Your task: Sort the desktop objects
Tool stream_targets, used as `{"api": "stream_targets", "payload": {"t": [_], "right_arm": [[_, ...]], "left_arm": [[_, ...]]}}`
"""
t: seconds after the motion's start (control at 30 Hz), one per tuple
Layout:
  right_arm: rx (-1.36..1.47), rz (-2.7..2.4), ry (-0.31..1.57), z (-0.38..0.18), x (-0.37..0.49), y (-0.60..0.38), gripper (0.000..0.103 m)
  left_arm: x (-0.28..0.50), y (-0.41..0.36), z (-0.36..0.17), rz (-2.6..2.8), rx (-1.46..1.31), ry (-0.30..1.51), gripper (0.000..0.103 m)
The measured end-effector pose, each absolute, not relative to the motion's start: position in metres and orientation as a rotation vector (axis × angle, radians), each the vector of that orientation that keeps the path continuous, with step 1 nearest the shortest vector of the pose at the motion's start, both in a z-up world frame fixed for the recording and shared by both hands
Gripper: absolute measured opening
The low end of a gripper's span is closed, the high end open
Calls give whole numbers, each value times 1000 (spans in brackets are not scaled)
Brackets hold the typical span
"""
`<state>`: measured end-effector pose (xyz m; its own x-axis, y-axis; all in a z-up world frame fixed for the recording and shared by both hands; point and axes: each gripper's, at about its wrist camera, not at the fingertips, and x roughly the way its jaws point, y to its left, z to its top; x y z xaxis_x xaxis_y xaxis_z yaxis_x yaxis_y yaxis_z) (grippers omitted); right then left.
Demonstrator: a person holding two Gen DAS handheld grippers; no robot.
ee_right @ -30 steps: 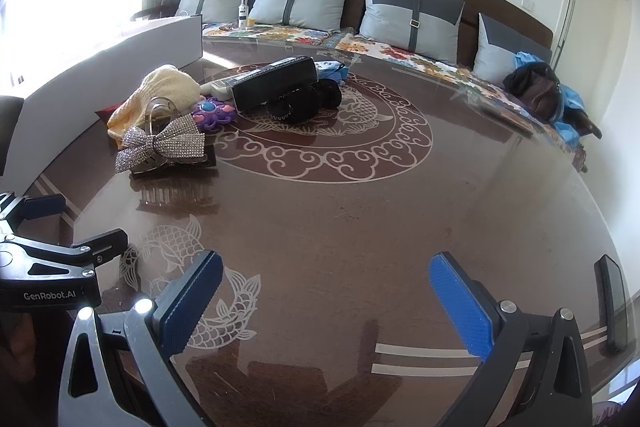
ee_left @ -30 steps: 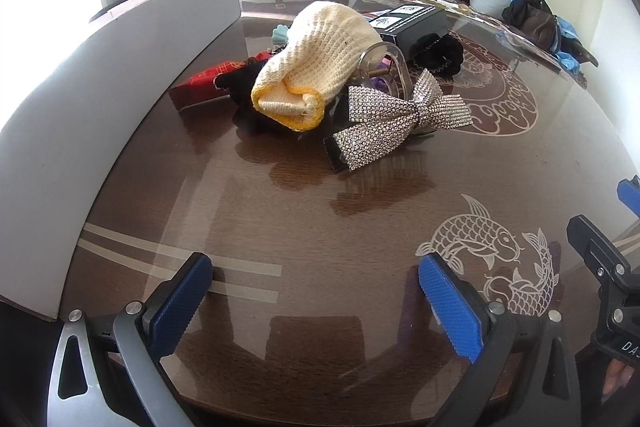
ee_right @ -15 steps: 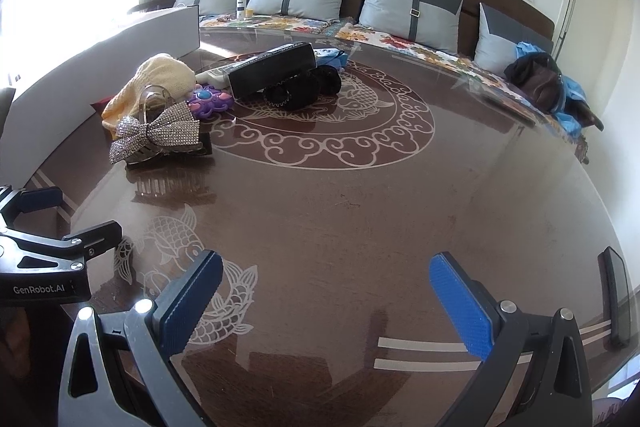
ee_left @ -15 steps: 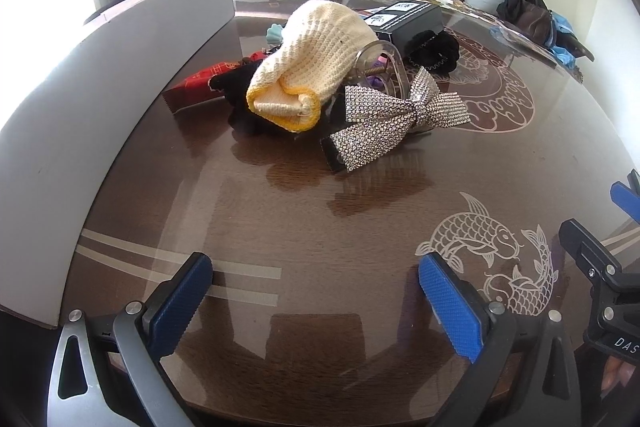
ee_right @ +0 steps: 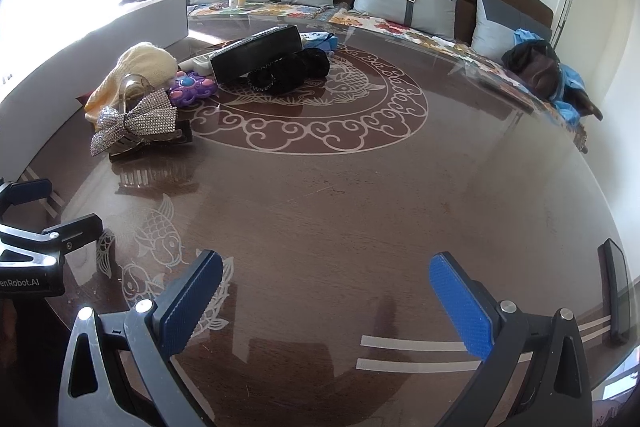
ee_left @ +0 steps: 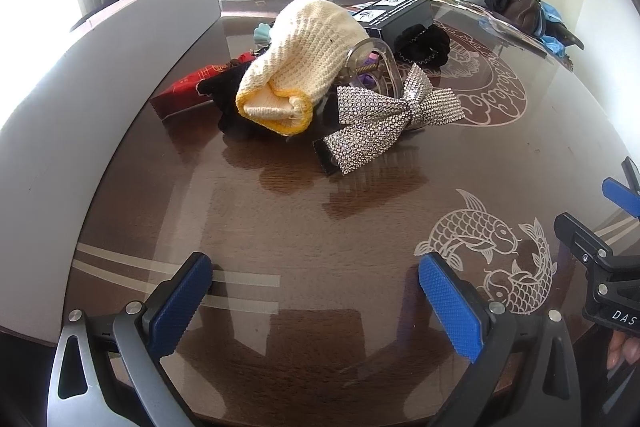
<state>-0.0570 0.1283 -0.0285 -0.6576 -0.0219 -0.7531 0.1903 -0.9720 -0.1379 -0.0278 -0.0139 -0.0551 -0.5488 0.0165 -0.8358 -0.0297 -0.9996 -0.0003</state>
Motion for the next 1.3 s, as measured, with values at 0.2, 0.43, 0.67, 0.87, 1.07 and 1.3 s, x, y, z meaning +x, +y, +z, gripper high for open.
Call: {"api": "stream_targets", "payload": {"t": [0.2, 0.43, 0.67, 0.87, 1.07, 1.3], "right_arm": [[1278, -2736, 328, -34, -56, 130, 103], [1275, -2725, 372, -38, -51, 128, 103], [1368, -2646, 106, -42, -71, 137, 103], [1307, -2512, -14, -15, -108, 78, 103], [1226, -2441, 58, -4, -143, -9, 103], [1300, -2488, 206, -30, -132, 27, 102]], "left_arm": [[-28, -14, -56, 2738, -1483, 22, 103], [-29, -14, -55, 2718, -1483, 39, 103], [-17, -28, -54, 2662, -1477, 76, 103], [-8, -40, -54, 2647, -1450, 94, 103], [-5, -51, -55, 2661, -1454, 84, 103], [-7, -55, -55, 2674, -1461, 76, 103]]}}
